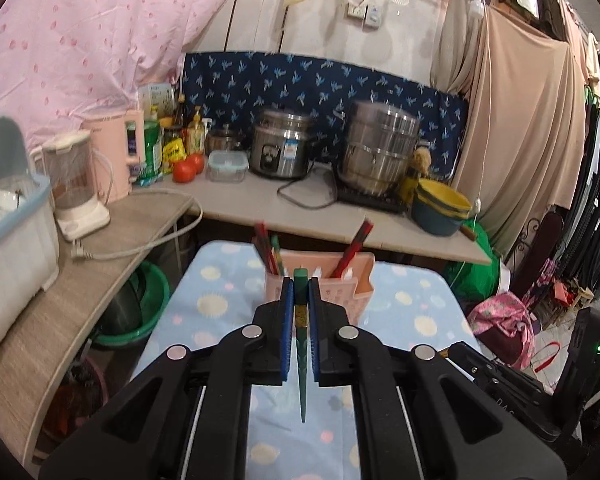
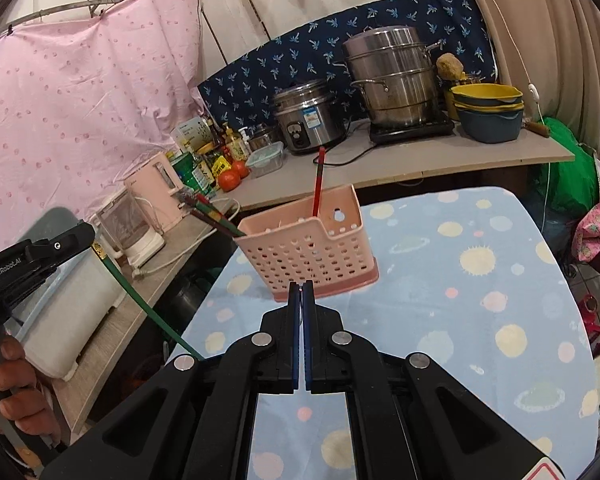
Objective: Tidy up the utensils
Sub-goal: 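Lift the chopstick and spoon and lower them into the pink holder, opening both grippers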
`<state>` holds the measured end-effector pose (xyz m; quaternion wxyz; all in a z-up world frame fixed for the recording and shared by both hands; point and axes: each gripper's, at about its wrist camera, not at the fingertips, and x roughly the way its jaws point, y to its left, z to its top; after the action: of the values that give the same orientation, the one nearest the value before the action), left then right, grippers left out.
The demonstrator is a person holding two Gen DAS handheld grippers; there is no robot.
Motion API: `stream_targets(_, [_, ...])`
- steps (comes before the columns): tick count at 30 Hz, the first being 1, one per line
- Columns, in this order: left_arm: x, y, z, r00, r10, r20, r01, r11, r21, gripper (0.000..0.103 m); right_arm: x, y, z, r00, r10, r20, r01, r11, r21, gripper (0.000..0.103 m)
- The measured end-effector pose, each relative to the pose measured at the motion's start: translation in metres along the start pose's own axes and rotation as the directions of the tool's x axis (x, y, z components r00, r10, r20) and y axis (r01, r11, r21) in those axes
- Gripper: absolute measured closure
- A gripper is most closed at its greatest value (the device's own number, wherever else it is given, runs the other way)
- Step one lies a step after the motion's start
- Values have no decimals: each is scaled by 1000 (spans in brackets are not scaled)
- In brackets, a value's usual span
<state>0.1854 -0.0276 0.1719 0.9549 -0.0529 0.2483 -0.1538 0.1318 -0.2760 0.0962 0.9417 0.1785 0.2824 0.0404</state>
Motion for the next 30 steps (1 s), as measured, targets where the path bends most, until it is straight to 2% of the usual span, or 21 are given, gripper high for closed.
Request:
stream_targets(8, [17,-11,75,991,-6,132,7,1000,-4,96,34,10,72,996,-15,88,18,999,-35,101])
stream_targets(15, [50,-15,116,980,21,199,-20,1000,-8,96,81,16,108,996,-27,83,32,998,-59,101])
stream_targets(20, [79,-9,124,980,46,191,-45,999,-11,96,113,12,111,998,-37,44,40,997,-65,101])
stream_targets(30, [130,4,103,993,63,104,-61,998,-21,96,161,1,97,998,-50,-43,47,998,-49,101])
